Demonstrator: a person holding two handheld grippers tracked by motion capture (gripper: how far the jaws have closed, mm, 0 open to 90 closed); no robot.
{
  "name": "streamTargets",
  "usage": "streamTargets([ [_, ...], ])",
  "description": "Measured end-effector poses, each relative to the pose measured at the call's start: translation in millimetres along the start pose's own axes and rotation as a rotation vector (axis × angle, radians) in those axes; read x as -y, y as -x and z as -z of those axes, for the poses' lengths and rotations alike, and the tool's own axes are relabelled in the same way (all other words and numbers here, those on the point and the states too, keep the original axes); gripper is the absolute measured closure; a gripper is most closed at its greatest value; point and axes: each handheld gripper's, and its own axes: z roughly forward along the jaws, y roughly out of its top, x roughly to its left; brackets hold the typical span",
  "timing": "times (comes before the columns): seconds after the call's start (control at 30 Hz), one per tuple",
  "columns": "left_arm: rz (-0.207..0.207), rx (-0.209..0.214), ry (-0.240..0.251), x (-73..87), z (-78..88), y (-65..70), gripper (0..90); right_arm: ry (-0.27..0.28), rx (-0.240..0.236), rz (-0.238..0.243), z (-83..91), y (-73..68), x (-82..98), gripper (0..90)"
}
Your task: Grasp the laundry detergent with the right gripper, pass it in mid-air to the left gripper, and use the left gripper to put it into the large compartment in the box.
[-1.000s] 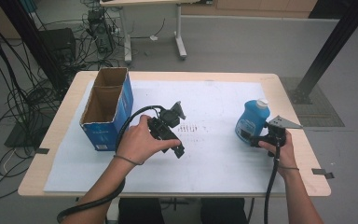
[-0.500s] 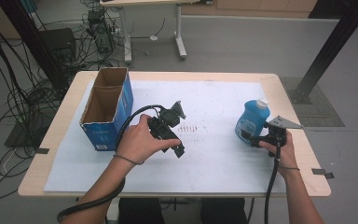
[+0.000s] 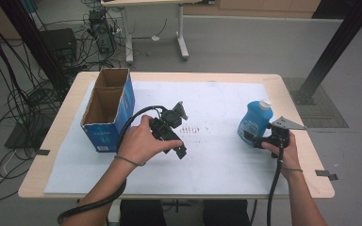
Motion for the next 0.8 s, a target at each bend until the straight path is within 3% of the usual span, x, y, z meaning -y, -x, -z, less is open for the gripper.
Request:
streamTargets([
  [0.8,-0.001,0.000,0.005,0.7,0.8,1.2,5.7,0.004,0.003,-0.008,0.7,-0.8,3.5,3.8],
])
